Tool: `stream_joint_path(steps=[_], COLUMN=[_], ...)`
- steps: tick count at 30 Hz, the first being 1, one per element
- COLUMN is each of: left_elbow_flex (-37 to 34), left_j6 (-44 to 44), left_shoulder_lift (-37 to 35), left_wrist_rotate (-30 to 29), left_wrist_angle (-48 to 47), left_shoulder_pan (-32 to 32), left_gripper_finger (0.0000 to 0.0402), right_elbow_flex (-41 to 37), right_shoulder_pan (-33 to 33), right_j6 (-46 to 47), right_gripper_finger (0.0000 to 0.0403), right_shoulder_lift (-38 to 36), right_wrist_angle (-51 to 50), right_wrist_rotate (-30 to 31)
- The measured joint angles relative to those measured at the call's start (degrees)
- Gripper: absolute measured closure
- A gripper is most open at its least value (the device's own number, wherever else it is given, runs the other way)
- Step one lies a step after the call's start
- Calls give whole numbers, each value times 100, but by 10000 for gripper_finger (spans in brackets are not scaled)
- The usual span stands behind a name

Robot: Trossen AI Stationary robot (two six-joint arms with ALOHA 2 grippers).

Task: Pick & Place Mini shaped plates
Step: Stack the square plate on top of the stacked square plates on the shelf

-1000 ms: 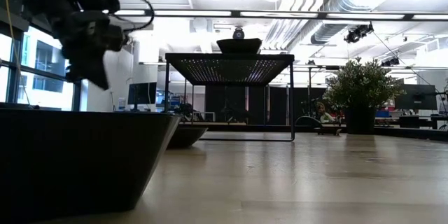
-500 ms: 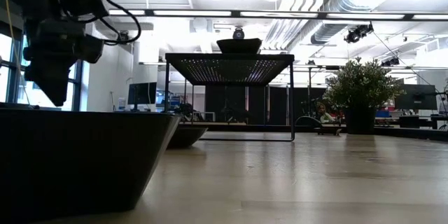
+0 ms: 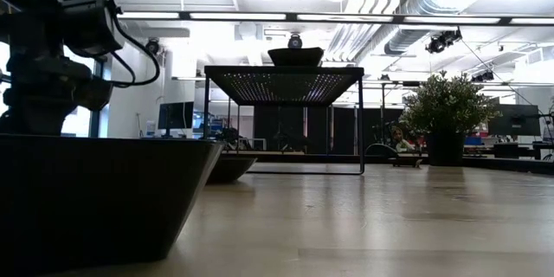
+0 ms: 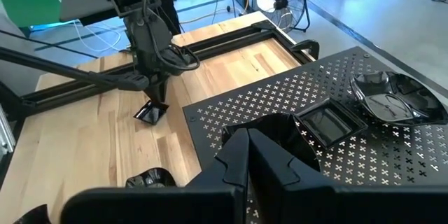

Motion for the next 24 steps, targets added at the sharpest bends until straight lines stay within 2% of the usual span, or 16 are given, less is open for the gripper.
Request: stream_joint_path(steps=[6,13,24], left_elbow_flex=[0,416,2195], left_j6=[111,109,-89], left_shoulder_lift=[-4,-33,-44], left_wrist_rotate=[22,103,111], left_wrist_angle=[112,19,-584], left_shoulder_pan=[0,2,4], left_gripper_finger=[394,400,401], right_elbow_flex=[0,0,0], right_shoulder_pan=[0,0,0], right_j6=[-90,-192,-302], right_gripper_finger=[401,397,397], right_shoulder_lift=[2,2,2], right_wrist_angle=[2,2,1], right_wrist_rotate=[0,2,-25])
